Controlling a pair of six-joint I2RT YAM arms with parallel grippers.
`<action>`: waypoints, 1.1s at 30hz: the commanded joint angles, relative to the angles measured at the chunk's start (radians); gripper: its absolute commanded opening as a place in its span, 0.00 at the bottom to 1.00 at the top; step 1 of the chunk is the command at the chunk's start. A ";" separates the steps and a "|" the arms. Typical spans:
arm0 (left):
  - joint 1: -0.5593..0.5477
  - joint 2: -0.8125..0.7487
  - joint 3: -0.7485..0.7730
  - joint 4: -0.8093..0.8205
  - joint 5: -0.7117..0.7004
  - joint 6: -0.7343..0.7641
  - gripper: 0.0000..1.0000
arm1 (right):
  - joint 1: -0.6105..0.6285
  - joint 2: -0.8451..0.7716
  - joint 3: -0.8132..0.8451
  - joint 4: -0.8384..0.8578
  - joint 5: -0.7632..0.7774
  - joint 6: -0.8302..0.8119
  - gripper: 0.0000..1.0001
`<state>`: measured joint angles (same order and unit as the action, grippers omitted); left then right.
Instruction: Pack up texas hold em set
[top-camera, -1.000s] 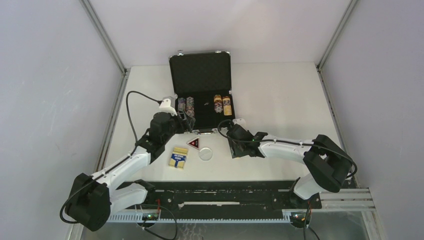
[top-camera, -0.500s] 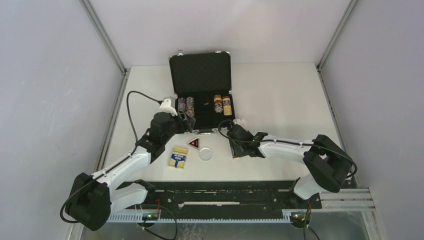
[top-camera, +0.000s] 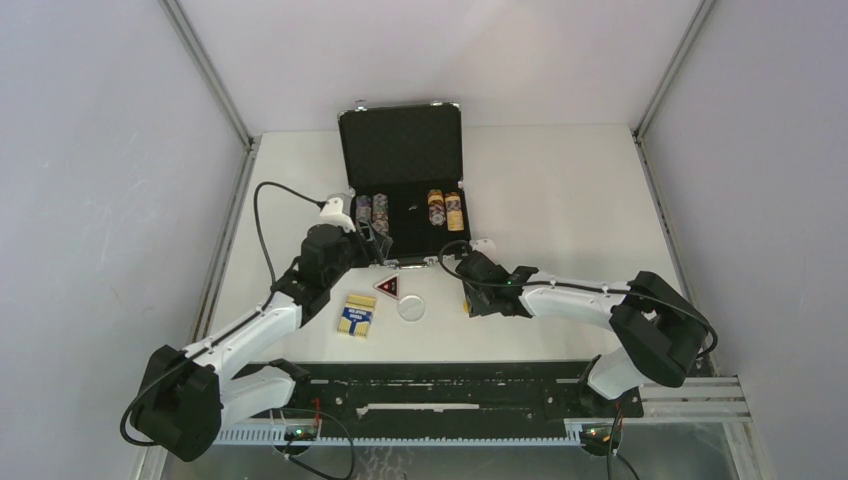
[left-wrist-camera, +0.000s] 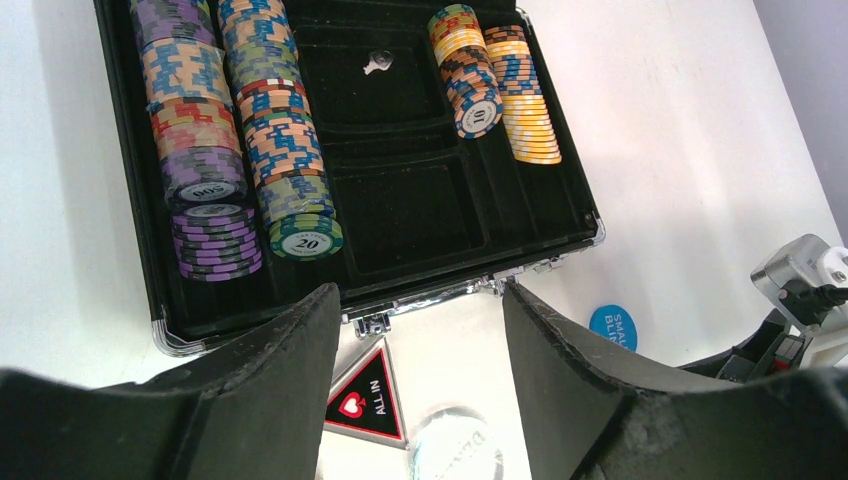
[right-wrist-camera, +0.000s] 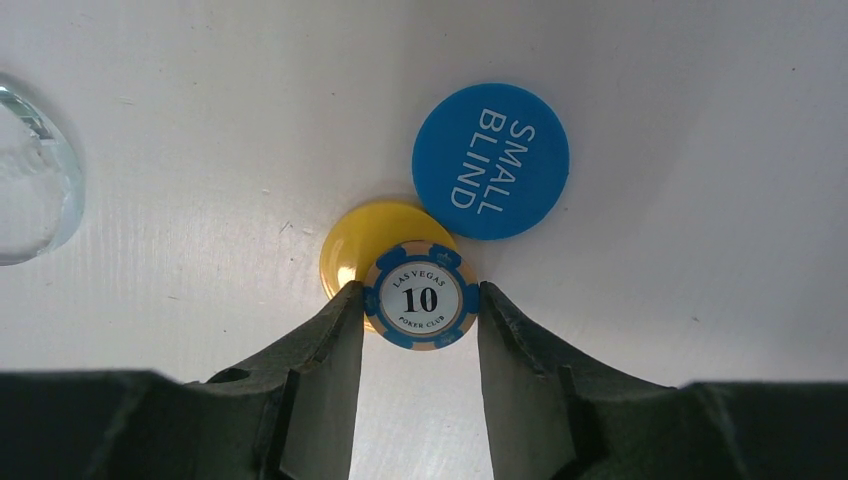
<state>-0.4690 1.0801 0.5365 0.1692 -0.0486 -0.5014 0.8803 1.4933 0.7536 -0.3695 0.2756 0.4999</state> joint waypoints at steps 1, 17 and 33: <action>-0.005 -0.004 0.016 0.028 0.008 -0.015 0.66 | 0.006 -0.047 0.000 0.019 0.017 0.009 0.41; -0.005 0.028 0.045 0.006 0.059 -0.015 0.67 | 0.034 -0.166 0.001 0.051 0.062 -0.115 0.38; -0.039 0.266 0.127 0.316 0.748 -0.150 0.67 | 0.199 -0.314 -0.051 0.203 0.117 -0.418 0.34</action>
<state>-0.4713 1.2995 0.5919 0.3252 0.4561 -0.5968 1.0336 1.2514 0.7155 -0.2710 0.3416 0.1947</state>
